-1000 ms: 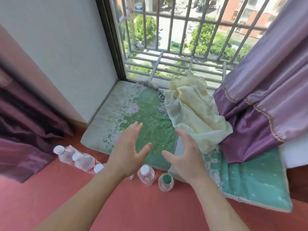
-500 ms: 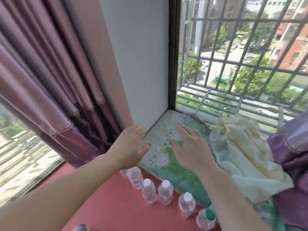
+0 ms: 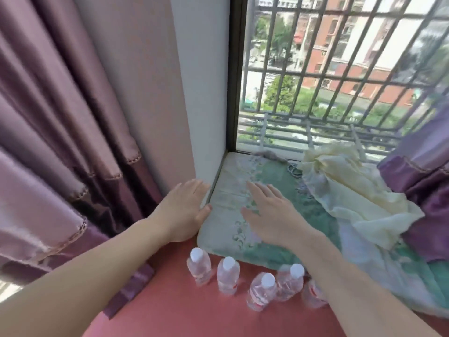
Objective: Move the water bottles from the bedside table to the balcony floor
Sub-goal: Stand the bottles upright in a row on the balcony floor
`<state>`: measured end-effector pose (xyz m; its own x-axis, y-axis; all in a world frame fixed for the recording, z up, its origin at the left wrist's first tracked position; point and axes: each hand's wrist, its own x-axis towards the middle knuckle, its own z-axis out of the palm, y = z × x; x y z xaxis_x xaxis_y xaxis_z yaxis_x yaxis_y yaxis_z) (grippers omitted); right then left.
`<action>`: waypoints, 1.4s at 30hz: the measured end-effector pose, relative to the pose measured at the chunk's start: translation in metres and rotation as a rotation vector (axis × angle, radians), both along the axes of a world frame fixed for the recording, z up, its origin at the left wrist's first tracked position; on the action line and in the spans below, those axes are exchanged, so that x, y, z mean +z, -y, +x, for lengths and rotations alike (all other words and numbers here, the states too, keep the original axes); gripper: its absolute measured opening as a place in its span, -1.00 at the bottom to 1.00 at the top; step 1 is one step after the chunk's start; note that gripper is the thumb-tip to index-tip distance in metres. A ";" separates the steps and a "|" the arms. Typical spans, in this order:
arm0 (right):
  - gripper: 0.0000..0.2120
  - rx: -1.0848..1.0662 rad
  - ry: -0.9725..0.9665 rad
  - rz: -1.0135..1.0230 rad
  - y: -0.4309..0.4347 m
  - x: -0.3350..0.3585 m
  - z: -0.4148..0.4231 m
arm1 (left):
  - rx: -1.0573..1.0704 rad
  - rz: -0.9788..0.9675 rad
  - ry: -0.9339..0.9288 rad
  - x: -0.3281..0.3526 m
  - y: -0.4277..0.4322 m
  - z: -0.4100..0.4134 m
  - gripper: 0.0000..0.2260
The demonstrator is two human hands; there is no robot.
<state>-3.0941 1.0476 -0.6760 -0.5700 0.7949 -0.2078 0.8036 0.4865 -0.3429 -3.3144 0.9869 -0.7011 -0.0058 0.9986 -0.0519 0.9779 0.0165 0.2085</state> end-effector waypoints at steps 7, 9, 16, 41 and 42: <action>-0.35 0.039 0.094 0.130 -0.023 0.048 -0.028 | -0.088 -0.014 0.108 0.035 -0.038 -0.024 -0.50; -0.34 0.085 0.149 0.127 -0.024 0.045 -0.028 | -0.092 -0.029 0.099 0.040 -0.045 -0.028 -0.51; -0.33 0.189 0.209 0.062 -0.023 -0.028 -0.010 | -0.022 0.013 0.088 -0.011 -0.043 -0.008 -0.31; -0.42 0.473 0.084 -0.030 -0.004 -0.150 -0.021 | -0.044 -0.116 0.016 -0.159 0.045 -0.006 -0.58; -0.43 0.492 0.086 -0.041 -0.001 -0.152 -0.020 | -0.052 -0.116 0.015 -0.162 0.048 -0.006 -0.60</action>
